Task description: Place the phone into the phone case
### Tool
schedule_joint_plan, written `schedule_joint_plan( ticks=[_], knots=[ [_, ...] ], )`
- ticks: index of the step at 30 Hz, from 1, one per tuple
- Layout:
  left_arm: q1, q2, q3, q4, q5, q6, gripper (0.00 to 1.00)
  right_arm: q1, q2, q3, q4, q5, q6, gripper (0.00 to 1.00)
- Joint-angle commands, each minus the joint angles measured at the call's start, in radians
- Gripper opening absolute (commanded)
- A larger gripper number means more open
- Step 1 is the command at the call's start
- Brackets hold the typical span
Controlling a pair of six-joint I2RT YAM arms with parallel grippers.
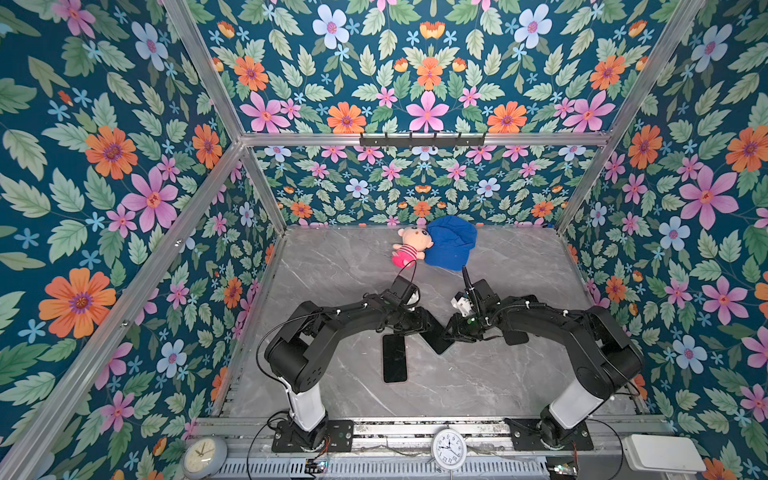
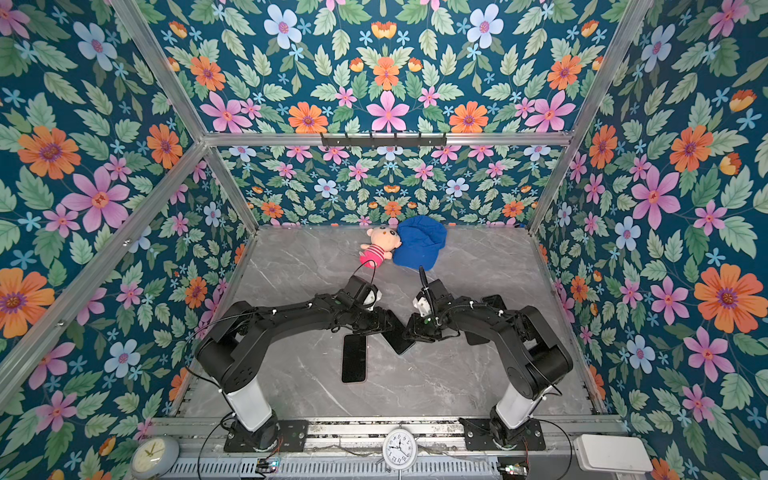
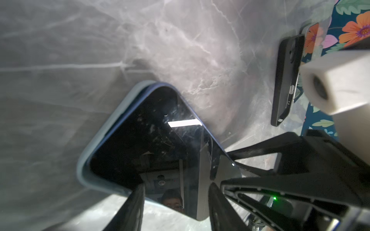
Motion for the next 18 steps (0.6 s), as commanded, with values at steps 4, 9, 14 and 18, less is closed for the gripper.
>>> schedule_joint_plan(
  ticks=[4,9,14,18],
  knots=[
    [0.0,0.013,0.014,-0.029,-0.02,0.021,0.53,0.007,-0.046,-0.039,-0.006,-0.047,0.019,0.34],
    [0.001,0.0,0.011,-0.042,-0.03,0.022,0.53,0.011,-0.067,-0.057,0.002,-0.051,0.028,0.29],
    [-0.001,-0.045,-0.013,-0.052,-0.04,0.01,0.53,0.015,-0.064,-0.065,0.014,-0.054,0.034,0.23],
    [-0.004,-0.089,-0.042,-0.059,-0.05,-0.002,0.53,0.014,-0.057,-0.066,0.029,-0.06,0.041,0.2]
  ],
)
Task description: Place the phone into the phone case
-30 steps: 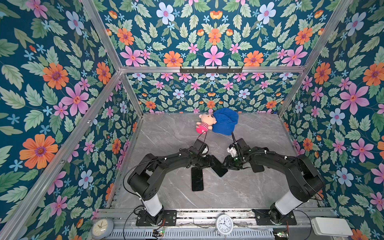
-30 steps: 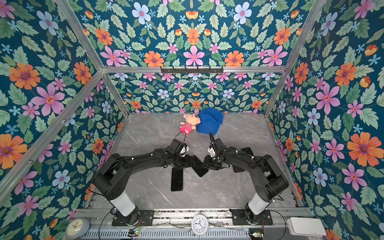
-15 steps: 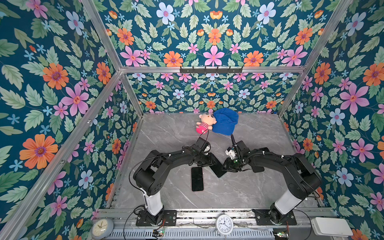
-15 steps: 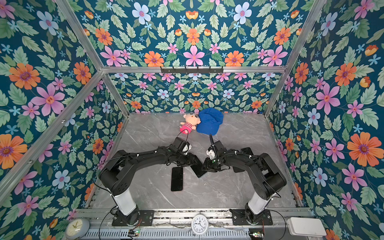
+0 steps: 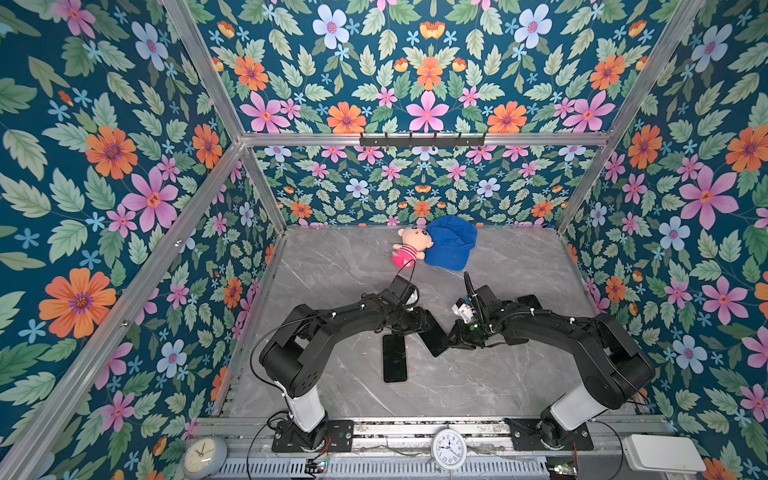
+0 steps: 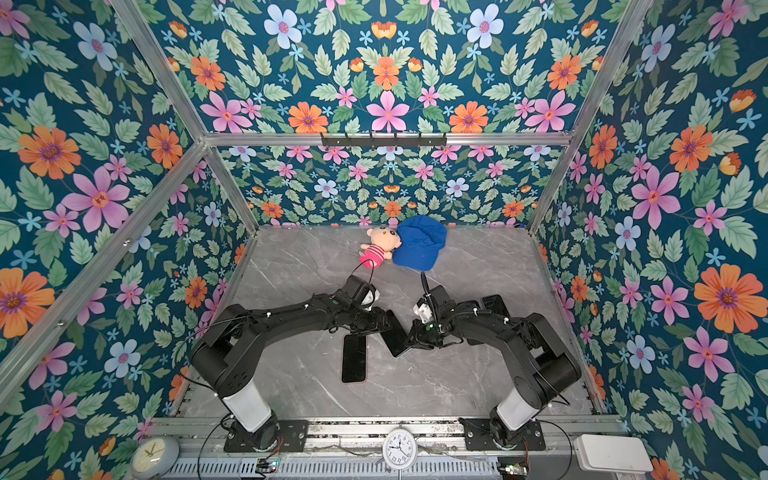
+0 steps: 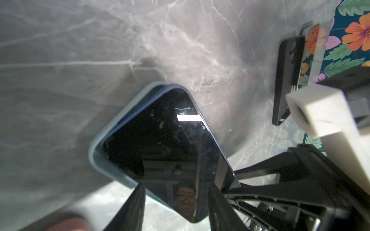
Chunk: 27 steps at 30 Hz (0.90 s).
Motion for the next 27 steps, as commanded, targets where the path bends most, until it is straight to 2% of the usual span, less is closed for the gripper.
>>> schedule_joint_plan(
  ticks=[1,10,21,27],
  knots=[
    [-0.002,-0.03,-0.022,-0.018,-0.017,-0.012,0.53,0.001,0.005,0.0,0.022,-0.007,0.016,0.19],
    [-0.032,-0.046,-0.094,0.042,0.004,-0.059,0.53,0.009,0.001,0.015,-0.026,0.04,-0.01,0.19],
    [-0.037,-0.02,-0.104,0.077,0.023,-0.068,0.53,0.069,0.03,0.025,-0.063,0.103,-0.021,0.2],
    [-0.037,-0.017,-0.105,0.074,0.017,-0.064,0.53,0.07,-0.004,0.053,-0.138,0.146,-0.045,0.4]
  ],
)
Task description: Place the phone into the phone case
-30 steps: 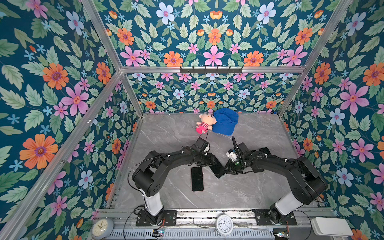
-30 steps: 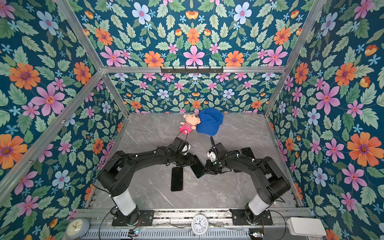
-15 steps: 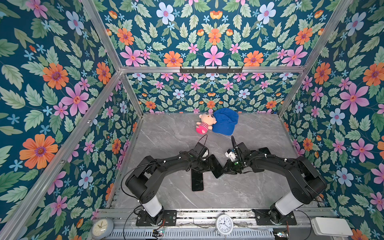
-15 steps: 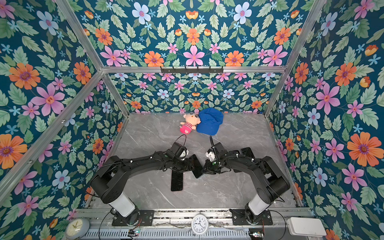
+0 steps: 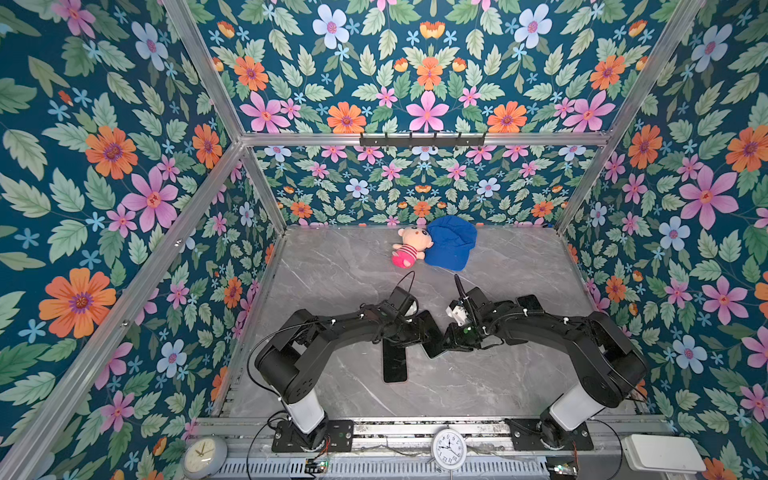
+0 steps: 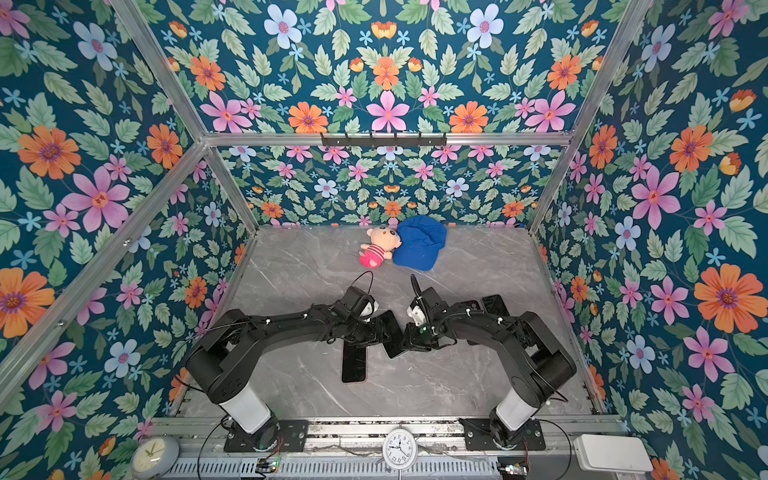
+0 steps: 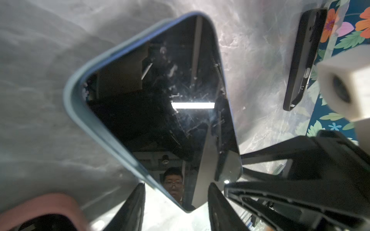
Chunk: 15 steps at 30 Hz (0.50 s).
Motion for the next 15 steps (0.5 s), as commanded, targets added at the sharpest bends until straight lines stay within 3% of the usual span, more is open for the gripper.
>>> schedule_joint_plan(
  ticks=[1,7,15],
  knots=[
    [-0.001,0.0,-0.001,0.007,-0.003,-0.003,0.53,0.0,-0.021,0.02,-0.094,0.052,-0.025,0.42],
    [0.001,-0.007,-0.007,0.002,-0.014,-0.001,0.53,0.0,-0.051,0.053,-0.135,0.081,-0.038,0.52],
    [0.054,-0.009,-0.011,0.002,-0.036,0.01,0.53,0.0,0.028,0.133,-0.108,0.114,-0.052,0.46]
  ],
)
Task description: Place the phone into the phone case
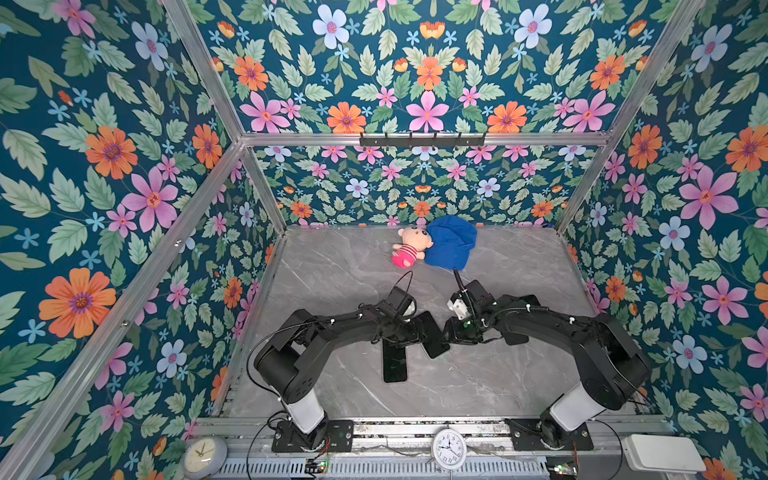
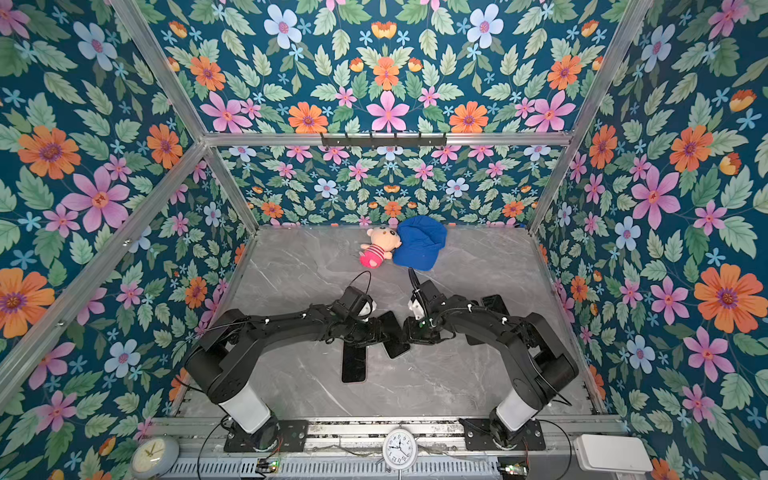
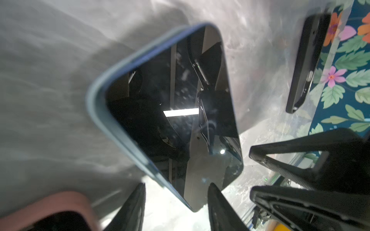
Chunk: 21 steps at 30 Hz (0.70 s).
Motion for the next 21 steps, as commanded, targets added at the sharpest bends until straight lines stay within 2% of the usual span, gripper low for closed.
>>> schedule_joint_plan(
  ticks=[1,11,21],
  knots=[
    [0.029,-0.005,0.001,0.007,-0.023,0.007,0.53,-0.001,0.024,0.043,0.006,0.029,-0.021,0.45],
    [0.079,0.075,0.064,0.027,0.006,0.032,0.53,-0.009,0.183,0.209,0.0,0.034,-0.058,0.32],
    [0.098,0.118,0.104,0.025,0.031,0.049,0.51,-0.024,0.232,0.261,-0.004,0.007,-0.068,0.29]
  ],
)
